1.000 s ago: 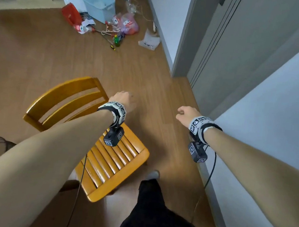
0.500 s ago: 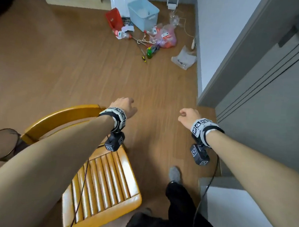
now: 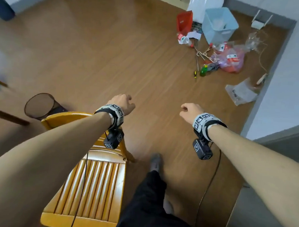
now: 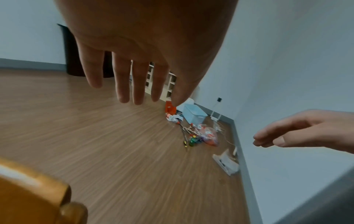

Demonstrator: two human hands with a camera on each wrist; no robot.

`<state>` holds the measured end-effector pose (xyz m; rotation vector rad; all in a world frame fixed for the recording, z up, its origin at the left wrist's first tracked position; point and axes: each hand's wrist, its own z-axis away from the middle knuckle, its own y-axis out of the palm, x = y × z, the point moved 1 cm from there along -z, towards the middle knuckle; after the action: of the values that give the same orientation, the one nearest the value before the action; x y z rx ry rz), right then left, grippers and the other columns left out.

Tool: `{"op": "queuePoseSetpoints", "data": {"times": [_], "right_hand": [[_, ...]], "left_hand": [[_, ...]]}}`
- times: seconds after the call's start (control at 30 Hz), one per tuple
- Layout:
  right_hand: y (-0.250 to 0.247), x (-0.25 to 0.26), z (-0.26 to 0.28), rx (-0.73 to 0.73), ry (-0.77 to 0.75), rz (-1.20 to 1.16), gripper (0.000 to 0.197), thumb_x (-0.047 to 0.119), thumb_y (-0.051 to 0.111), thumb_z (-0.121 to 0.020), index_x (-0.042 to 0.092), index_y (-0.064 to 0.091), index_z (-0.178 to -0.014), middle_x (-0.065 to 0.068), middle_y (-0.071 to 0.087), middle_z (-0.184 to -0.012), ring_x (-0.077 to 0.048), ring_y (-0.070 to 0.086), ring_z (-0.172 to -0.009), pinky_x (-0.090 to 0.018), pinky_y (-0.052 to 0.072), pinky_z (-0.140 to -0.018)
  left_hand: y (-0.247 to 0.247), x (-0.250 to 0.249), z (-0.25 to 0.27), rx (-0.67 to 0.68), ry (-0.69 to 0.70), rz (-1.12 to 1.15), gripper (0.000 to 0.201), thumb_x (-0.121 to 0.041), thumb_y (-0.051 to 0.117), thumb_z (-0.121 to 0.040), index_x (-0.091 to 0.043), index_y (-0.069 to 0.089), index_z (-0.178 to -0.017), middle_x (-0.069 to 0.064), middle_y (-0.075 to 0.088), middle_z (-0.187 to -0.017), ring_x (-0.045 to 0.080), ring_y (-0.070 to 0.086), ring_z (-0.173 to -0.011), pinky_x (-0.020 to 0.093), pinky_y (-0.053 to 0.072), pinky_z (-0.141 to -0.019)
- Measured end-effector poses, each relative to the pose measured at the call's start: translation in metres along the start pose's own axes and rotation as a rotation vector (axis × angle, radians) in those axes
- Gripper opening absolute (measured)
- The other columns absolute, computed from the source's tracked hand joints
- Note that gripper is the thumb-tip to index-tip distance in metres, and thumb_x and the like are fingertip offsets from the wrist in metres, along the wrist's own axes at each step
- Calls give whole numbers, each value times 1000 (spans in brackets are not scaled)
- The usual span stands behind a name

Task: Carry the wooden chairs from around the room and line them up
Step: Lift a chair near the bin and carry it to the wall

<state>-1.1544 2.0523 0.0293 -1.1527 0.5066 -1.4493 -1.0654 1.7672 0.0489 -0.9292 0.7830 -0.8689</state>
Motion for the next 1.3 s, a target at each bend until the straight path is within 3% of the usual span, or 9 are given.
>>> {"op": "queuePoseSetpoints", "data": {"times": [0.33, 0.57, 0.77, 1.0, 1.2, 1.3], "right_hand": [[-35, 136, -238, 126, -228, 113, 41, 27, 57, -95, 19, 61, -135, -2, 64, -133, -26, 60, -118, -33, 49, -97], [-37, 249, -358, 255, -410, 224, 45, 26, 56, -93, 20, 60, -137, -3, 63, -134, -27, 61, -118, -38, 49, -100], [-13, 376, -456, 365, -666, 383, 45, 27, 55, -91, 22, 60, -135, -4, 62, -136, -30, 59, -121, -39, 47, -104], [33, 521, -474, 547, -1021, 612, 48, 30, 54, -89, 23, 59, -136, -2, 62, -138, -27, 59, -123, -38, 46, -104], [107, 616, -415, 689, -1308, 785, 48, 28, 55, -88, 22, 59, -135, -3, 62, -136, -27, 59, -122, -37, 48, -101], [149, 649, -378, 733, -1440, 864, 43, 27, 52, -85, 23, 62, -126, -4, 64, -130, -29, 60, -116, -37, 50, -93]], "left_hand": [[-59, 73, -172, -36, -259, 140, 49, -37, 56, -90, -18, 55, -135, 13, 63, -126, 33, 57, -117, 39, 48, -92], [-106, 150, -227, -78, -452, 194, 49, -39, 54, -89, -17, 56, -133, 14, 62, -126, 34, 58, -114, 41, 50, -91], [-129, 219, -245, -158, -734, 305, 46, -37, 52, -85, -12, 60, -123, 16, 62, -123, 36, 59, -110, 45, 50, -92], [-129, 257, -209, -200, -1120, 475, 44, -34, 53, -83, -15, 61, -121, 13, 63, -121, 36, 60, -108, 45, 51, -91], [-93, 286, -146, -200, -1449, 614, 47, -39, 51, -86, -17, 60, -127, 11, 61, -126, 35, 58, -112, 43, 49, -94], [-71, 301, -116, -226, -1577, 691, 47, -39, 53, -86, -21, 59, -128, 10, 61, -127, 35, 58, -113, 43, 47, -95]]}}
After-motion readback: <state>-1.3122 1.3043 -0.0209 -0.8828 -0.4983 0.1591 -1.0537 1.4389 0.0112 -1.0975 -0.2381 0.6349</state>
